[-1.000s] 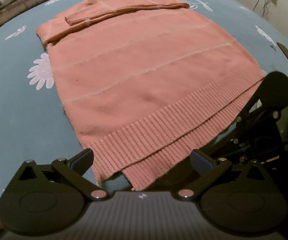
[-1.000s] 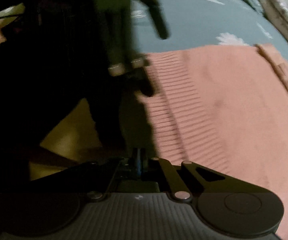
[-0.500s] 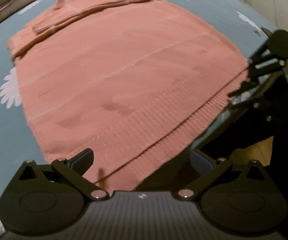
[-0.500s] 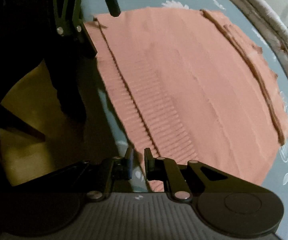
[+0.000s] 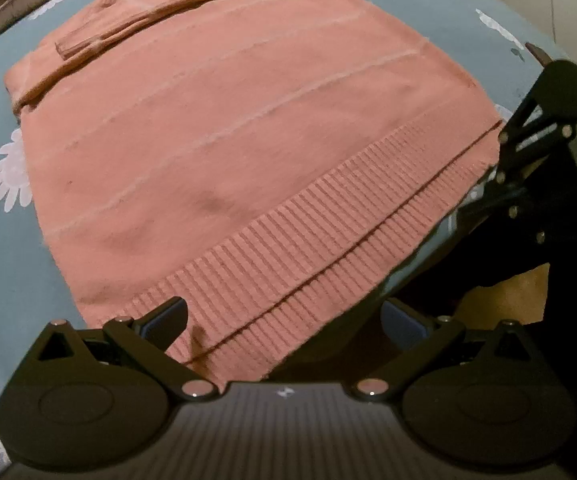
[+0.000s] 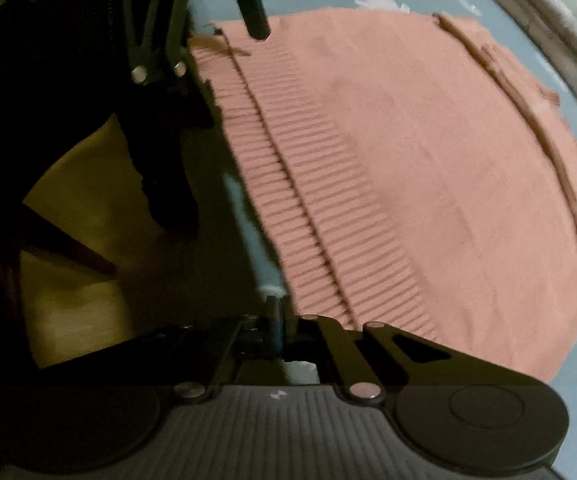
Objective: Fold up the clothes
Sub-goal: 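Position both tools at the ribbed hem edge, fingers open, then close the left tool on the ribbed hem while the right tool grips it too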
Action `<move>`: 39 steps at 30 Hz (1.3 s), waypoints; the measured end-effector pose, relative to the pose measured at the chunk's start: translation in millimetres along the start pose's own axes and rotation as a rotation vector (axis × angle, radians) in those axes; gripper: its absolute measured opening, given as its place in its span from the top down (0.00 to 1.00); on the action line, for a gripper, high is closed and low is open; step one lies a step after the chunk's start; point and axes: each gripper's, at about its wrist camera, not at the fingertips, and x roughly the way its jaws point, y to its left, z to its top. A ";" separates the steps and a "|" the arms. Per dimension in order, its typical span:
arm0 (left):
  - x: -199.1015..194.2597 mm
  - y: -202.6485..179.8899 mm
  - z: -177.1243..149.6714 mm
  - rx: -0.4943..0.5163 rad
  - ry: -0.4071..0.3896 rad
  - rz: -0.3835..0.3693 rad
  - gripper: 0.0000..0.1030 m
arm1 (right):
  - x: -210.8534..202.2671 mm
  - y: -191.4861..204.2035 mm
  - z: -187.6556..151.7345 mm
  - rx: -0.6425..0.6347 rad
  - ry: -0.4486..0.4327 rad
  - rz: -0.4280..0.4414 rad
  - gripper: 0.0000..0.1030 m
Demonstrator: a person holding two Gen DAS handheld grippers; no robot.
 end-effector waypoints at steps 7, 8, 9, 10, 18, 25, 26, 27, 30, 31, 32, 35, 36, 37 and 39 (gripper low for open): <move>-16.2 9.7 -8.4 0.041 0.006 0.046 0.01 | -9.4 10.8 19.4 -0.041 -0.080 -0.091 0.76; -21.2 12.2 -10.4 0.033 -0.003 0.053 0.01 | -7.4 14.0 25.1 -0.060 -0.094 -0.098 0.72; -26.2 14.6 -12.4 0.025 -0.011 0.060 0.01 | -4.3 17.5 30.9 -0.080 -0.107 -0.102 0.68; -31.0 17.3 -14.5 0.015 -0.019 0.065 0.01 | -0.7 21.0 36.9 -0.099 -0.121 -0.096 0.67; -51.3 36.0 -29.8 -0.040 -0.036 0.114 0.01 | 31.6 42.5 73.2 -0.246 -0.159 -0.091 0.56; -48.3 22.5 -39.1 0.128 -0.028 0.146 0.01 | 36.6 42.3 85.8 -0.279 -0.154 -0.187 0.54; -45.7 17.6 -40.2 0.176 -0.028 0.152 0.01 | 36.2 42.6 86.1 -0.289 -0.155 -0.200 0.54; -42.9 11.1 -41.2 0.232 -0.025 0.160 0.01 | 37.0 43.6 86.2 -0.302 -0.150 -0.208 0.54; -37.1 -6.2 -44.1 0.392 -0.033 0.177 0.01 | 42.8 49.8 91.1 -0.331 -0.131 -0.205 0.64; -35.8 -11.8 -45.0 0.442 -0.044 0.186 0.01 | 41.7 50.4 93.0 -0.325 -0.127 -0.190 0.70; -34.6 -16.8 -45.5 0.483 -0.056 0.197 0.01 | 40.2 51.5 95.1 -0.321 -0.128 -0.187 0.85; -31.3 -28.5 -45.5 0.571 -0.099 0.212 0.01 | 31.1 51.1 100.1 -0.298 -0.147 -0.194 0.89; -29.8 -30.7 -44.5 0.581 -0.111 0.214 0.01 | 28.0 49.5 101.3 -0.288 -0.156 -0.200 0.91; -27.9 -32.7 -42.6 0.583 -0.123 0.215 0.01 | 25.3 47.6 102.4 -0.277 -0.163 -0.201 0.91; -24.1 -35.1 -37.3 0.562 -0.140 0.204 0.07 | 20.7 42.6 104.8 -0.253 -0.174 -0.190 0.92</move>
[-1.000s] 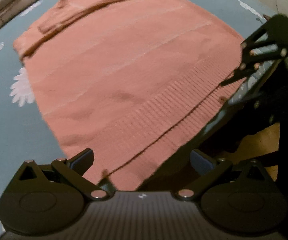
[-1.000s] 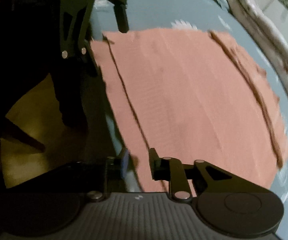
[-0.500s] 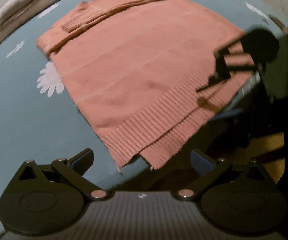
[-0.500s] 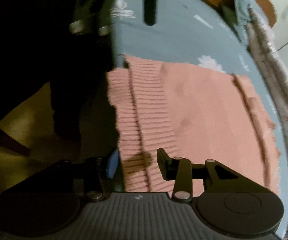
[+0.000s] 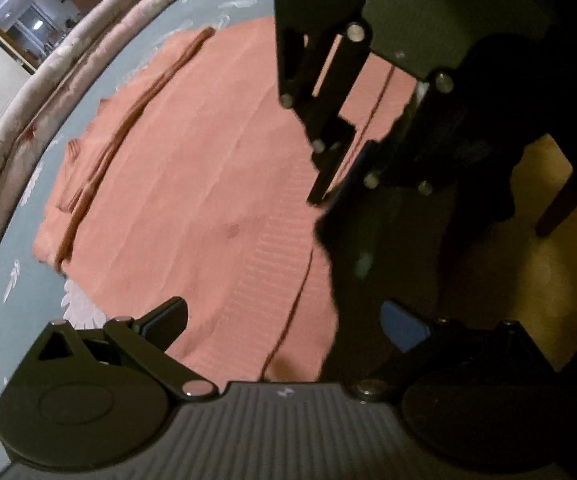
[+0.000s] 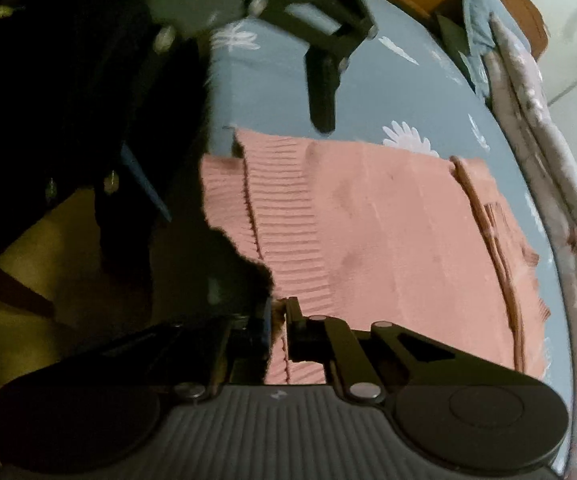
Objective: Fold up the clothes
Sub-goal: 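Close the left tool on the ribbed hem while the right tool grips it too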
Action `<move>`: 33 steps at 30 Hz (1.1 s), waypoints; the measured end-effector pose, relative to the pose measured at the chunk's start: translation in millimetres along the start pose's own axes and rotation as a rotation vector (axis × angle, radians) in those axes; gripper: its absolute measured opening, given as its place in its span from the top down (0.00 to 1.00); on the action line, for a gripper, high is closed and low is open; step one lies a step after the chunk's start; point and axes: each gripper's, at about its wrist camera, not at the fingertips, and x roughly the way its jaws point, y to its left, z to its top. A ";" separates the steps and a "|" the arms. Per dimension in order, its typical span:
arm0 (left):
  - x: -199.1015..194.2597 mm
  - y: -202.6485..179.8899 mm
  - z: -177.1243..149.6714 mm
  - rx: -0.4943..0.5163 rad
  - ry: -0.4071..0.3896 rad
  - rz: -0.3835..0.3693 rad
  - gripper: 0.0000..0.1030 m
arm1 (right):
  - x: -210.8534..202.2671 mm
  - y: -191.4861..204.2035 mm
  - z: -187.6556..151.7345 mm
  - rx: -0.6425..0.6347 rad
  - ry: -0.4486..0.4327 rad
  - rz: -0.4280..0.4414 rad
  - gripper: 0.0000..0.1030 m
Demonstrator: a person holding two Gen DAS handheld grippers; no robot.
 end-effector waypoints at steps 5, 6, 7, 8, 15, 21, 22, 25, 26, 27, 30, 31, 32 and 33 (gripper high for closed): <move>22.6 13.3 10.9 -0.189 0.032 -0.073 0.62 | -0.1 -9.7 3.2 0.040 -0.005 0.003 0.96; 25.6 12.2 10.9 -0.189 0.027 -0.075 0.61 | 0.0 -10.7 4.1 0.046 -0.008 0.002 0.96; 28.1 10.6 10.8 -0.186 0.020 -0.071 0.60 | 0.6 -11.4 4.8 0.048 -0.007 0.003 0.96; 29.3 7.6 10.5 -0.171 0.009 -0.051 0.59 | 1.3 -11.9 5.3 0.049 -0.008 -0.001 0.96; 33.6 12.2 11.9 -0.264 -0.008 -0.022 0.88 | -0.3 -15.8 3.3 0.085 -0.012 0.011 0.96; 31.2 22.8 8.8 -0.358 -0.020 -0.048 0.89 | -2.3 -10.5 -0.5 0.101 -0.015 -0.006 0.81; 30.2 22.9 9.2 -0.360 -0.023 -0.046 0.89 | -1.2 -8.4 -1.7 0.095 -0.011 -0.018 0.75; 29.2 23.8 11.5 -0.363 -0.021 -0.048 0.89 | 5.1 -3.7 -4.3 0.094 -0.002 -0.033 0.62; 29.7 24.5 12.5 -0.361 -0.019 -0.052 0.89 | 8.4 -2.4 -4.2 0.101 0.003 -0.032 0.62; 30.9 26.2 13.9 -0.359 -0.018 -0.053 0.89 | 12.4 -1.2 -3.9 0.104 0.006 -0.035 0.62; 31.9 29.2 15.1 -0.361 -0.017 -0.060 0.89 | 24.6 1.6 -3.0 0.108 0.019 -0.066 0.64; 31.6 29.9 15.1 -0.364 -0.018 -0.061 0.89 | 27.0 1.4 -3.9 0.113 0.023 -0.077 0.65; 31.3 30.6 15.1 -0.368 -0.019 -0.062 0.89 | 28.5 0.5 -5.0 0.122 0.027 -0.084 0.66; 31.0 31.3 15.0 -0.371 -0.020 -0.063 0.88 | 28.7 -1.4 -6.7 0.136 0.033 -0.088 0.83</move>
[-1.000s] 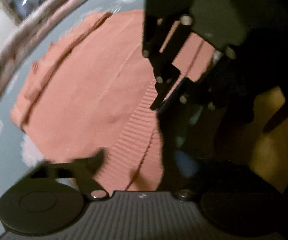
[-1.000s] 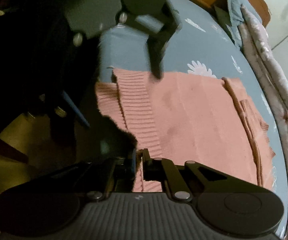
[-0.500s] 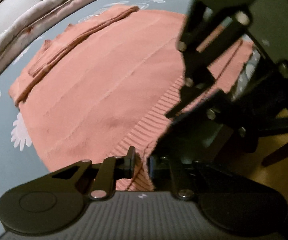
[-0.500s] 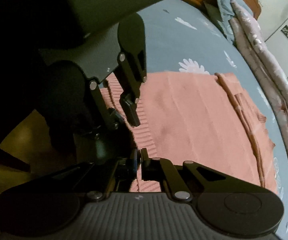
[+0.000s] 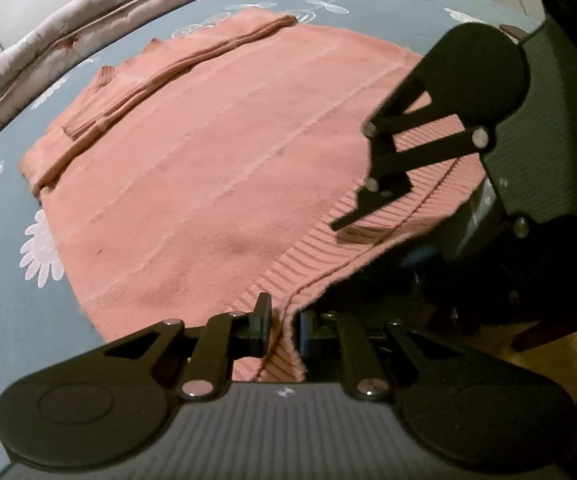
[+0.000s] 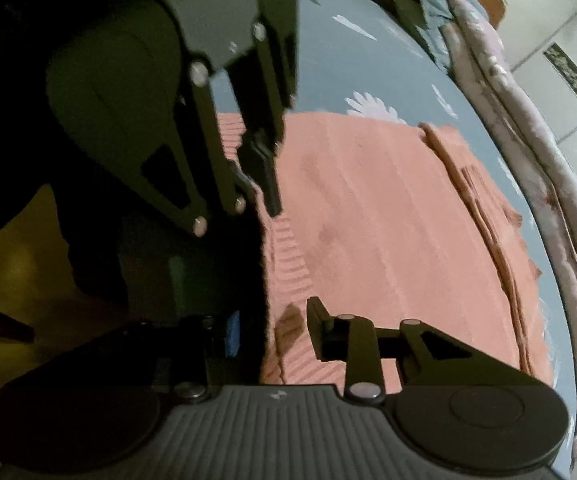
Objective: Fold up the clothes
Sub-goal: 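Close the left tool on the ribbed hem while the right tool grips it too, then lift the grasped hem with both tools and fold it toward the collar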
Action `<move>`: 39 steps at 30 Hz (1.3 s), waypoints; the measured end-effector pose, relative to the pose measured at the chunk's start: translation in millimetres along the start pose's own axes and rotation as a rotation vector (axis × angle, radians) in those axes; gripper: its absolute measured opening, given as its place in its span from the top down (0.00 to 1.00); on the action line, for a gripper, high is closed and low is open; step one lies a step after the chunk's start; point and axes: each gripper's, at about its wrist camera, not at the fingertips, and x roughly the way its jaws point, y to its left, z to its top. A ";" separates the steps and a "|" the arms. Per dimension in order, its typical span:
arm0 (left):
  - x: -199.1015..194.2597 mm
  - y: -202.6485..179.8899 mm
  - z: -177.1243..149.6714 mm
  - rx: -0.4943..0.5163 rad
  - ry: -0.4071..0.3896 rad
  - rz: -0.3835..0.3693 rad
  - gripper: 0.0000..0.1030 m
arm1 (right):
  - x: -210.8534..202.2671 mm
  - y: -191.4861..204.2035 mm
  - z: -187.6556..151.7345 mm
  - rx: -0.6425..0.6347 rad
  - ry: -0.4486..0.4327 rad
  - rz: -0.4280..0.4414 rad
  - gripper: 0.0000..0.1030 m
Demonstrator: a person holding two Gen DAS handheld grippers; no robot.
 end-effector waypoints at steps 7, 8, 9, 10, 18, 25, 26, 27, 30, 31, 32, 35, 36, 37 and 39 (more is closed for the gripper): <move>-3.0 -13.2 0.3 0.104 -0.035 0.059 0.72 | -3.3 -11.1 -1.8 0.059 0.009 -0.013 0.93; -3.5 -17.1 0.2 0.136 -0.040 0.070 0.69 | -3.9 -12.6 -1.1 0.062 0.010 -0.011 0.93; -3.0 -20.8 0.6 0.170 -0.041 0.078 0.66 | -4.7 -14.0 -0.6 0.065 0.009 -0.009 0.93; -1.6 -23.4 1.9 0.194 -0.043 0.084 0.66 | -5.5 -15.2 -0.4 0.067 0.009 -0.007 0.93; 17.7 -32.1 15.5 0.209 -0.030 0.078 0.92 | -4.7 -23.6 0.9 0.084 0.001 -0.007 0.93; 11.8 -25.7 16.9 0.171 -0.039 0.061 0.94 | -10.5 -23.2 -5.6 0.086 -0.019 0.004 0.85; 10.9 -25.3 17.7 0.167 -0.040 0.061 0.94 | -11.9 -21.7 -8.1 0.078 -0.017 -0.005 0.81; 10.3 -25.1 18.6 0.163 -0.041 0.061 0.94 | -13.1 -19.9 -11.1 0.072 -0.016 -0.017 0.73; 8.0 -23.5 20.4 0.150 -0.042 0.056 0.94 | -12.1 -13.6 -22.2 0.074 0.000 -0.052 0.65; 7.0 -22.5 20.5 0.147 -0.042 0.053 0.94 | -10.2 -11.2 -25.3 0.076 0.009 -0.067 0.65; 6.2 -21.9 20.4 0.146 -0.042 0.050 0.94 | -8.3 -8.9 -28.2 0.077 0.017 -0.084 0.65; 4.4 -20.1 20.7 0.148 -0.045 0.049 0.94 | -4.9 -7.2 -36.1 0.091 0.033 -0.126 0.65; 4.2 -19.7 20.9 0.149 -0.045 0.050 0.94 | -4.5 -9.1 -38.7 0.098 0.037 -0.138 0.64; 4.1 -19.2 21.3 0.149 -0.044 0.050 0.94 | -4.6 -11.2 -42.0 0.105 0.045 -0.149 0.64; 4.2 -18.2 21.8 0.148 -0.041 0.047 0.94 | -5.9 -16.6 -50.6 0.117 0.065 -0.178 0.64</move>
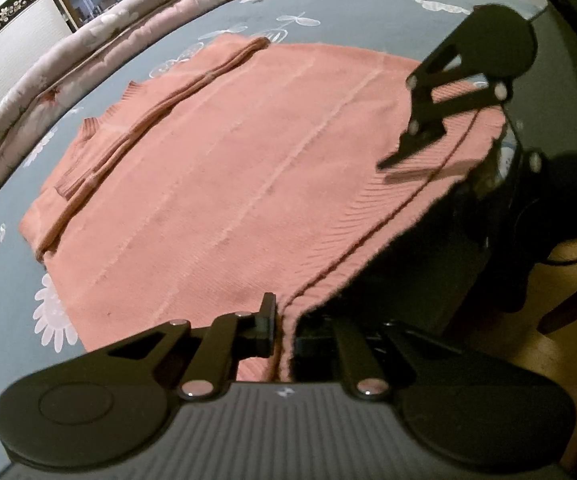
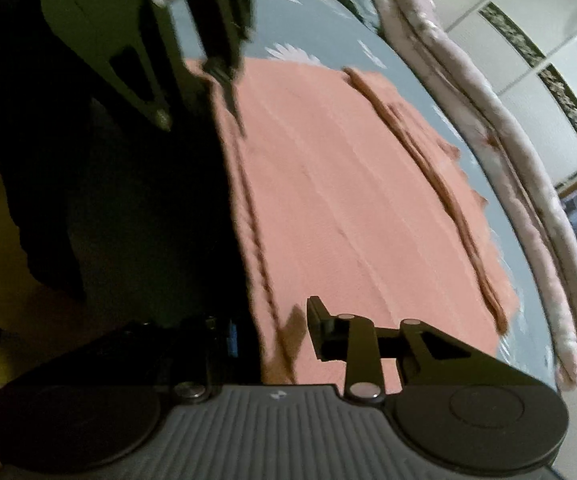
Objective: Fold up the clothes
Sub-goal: 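Lift the grasped hem with both tools and fold it toward the collar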
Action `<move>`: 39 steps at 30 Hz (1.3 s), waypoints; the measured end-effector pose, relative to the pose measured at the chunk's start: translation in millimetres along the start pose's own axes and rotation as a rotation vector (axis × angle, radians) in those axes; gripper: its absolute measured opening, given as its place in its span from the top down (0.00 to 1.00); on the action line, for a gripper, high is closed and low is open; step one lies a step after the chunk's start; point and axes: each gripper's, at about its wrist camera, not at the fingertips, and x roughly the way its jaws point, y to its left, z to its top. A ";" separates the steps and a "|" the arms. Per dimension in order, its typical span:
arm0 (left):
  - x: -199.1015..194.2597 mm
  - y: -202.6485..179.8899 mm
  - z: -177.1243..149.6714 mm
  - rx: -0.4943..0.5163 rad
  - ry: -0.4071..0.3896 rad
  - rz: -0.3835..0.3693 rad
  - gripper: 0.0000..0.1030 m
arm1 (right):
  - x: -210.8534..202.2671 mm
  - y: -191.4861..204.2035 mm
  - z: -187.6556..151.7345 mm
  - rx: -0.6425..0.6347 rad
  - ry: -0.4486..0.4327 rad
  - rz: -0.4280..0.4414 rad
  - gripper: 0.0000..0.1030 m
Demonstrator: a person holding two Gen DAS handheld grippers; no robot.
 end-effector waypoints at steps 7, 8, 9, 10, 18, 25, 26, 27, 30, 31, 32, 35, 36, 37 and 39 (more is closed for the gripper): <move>-1.0 2.8 0.8 -0.012 0.003 -0.006 0.93 | 0.3 -18.0 -29.4 0.062 0.072 -0.043 0.64; -1.5 3.0 0.7 -0.015 0.005 -0.009 0.93 | -0.6 -17.6 -32.8 0.057 0.077 -0.052 0.63; -1.6 3.2 0.7 -0.016 0.005 -0.010 0.93 | -1.3 -17.5 -35.6 0.049 0.081 -0.065 0.63; -2.1 3.1 1.0 -0.019 0.004 -0.009 0.93 | -2.2 -17.1 -38.6 0.043 0.087 -0.079 0.62; -3.2 6.8 0.0 -0.035 0.008 -0.021 0.92 | -6.9 -20.1 -61.3 0.045 0.119 -0.143 0.60; -2.3 5.9 0.5 -0.039 0.022 -0.023 0.92 | -7.1 -26.9 -68.4 0.024 0.112 -0.129 0.61; -2.7 5.8 1.0 -0.043 0.023 -0.022 0.92 | -6.4 -27.5 -68.4 0.020 0.112 -0.124 0.61; -3.1 5.5 1.5 -0.044 0.024 -0.021 0.92 | -5.8 -29.3 -68.5 0.024 0.117 -0.121 0.61; -4.5 5.3 2.1 -0.048 0.025 -0.018 0.92 | -5.0 -32.8 -70.2 0.014 0.139 -0.128 0.62; -4.8 5.1 2.2 -0.049 0.025 -0.017 0.92 | -6.1 -33.6 -71.3 0.009 0.138 -0.132 0.66; -5.1 5.4 2.0 -0.050 0.026 -0.018 0.92 | -6.8 -34.6 -72.5 0.010 0.140 -0.137 0.71; -5.0 7.6 1.5 -0.066 0.029 -0.022 0.92 | -2.9 -35.3 -78.2 -0.025 0.165 -0.166 0.73; -5.0 7.8 1.6 -0.071 0.030 -0.023 0.92 | -1.8 -35.1 -80.2 -0.036 0.173 -0.171 0.75; -5.2 7.5 1.4 -0.069 0.031 -0.022 0.92 | -0.4 -36.5 -81.3 -0.027 0.183 -0.160 0.79; -5.4 7.3 1.4 -0.070 0.038 -0.019 0.92 | 0.5 -38.1 -81.6 -0.016 0.190 -0.139 0.92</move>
